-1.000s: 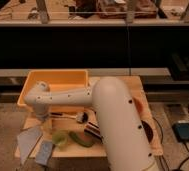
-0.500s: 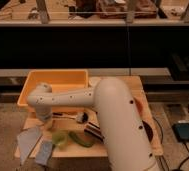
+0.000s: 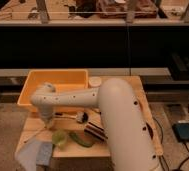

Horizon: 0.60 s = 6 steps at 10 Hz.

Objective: Place fork in table surface

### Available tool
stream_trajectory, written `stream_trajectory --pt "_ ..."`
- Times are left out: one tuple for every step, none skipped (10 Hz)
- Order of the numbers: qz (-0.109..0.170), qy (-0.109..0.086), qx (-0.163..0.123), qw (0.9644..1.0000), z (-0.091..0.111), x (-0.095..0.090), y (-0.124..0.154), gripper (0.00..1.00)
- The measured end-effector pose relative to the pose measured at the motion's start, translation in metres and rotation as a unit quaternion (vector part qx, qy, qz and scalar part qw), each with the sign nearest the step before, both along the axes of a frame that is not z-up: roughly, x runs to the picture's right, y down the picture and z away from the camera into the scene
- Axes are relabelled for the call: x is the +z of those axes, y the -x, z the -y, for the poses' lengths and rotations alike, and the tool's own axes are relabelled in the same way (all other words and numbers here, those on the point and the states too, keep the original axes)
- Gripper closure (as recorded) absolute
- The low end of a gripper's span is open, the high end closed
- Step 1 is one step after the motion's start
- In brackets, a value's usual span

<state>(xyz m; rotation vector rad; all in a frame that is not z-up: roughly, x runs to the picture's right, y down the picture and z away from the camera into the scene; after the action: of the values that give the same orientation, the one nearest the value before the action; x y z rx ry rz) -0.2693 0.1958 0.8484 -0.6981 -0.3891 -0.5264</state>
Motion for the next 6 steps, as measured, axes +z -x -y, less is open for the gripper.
stream_trajectory --pt "0.001 0.001 0.013 0.9999 0.005 -0.003 -0.002 1.0" --pt "0.003 0.001 0.025 0.9997 0.013 -0.007 -0.005 1.0" --pt "0.006 -0.001 0.04 0.9992 0.025 -0.014 -0.009 1.0" --pt "0.012 -0.005 0.051 0.9986 0.043 -0.028 -0.012 1.0" --pt "0.018 -0.009 0.061 0.9979 0.058 -0.041 -0.013 1.0" --pt "0.023 -0.013 0.071 0.9971 0.074 -0.054 -0.017 1.0"
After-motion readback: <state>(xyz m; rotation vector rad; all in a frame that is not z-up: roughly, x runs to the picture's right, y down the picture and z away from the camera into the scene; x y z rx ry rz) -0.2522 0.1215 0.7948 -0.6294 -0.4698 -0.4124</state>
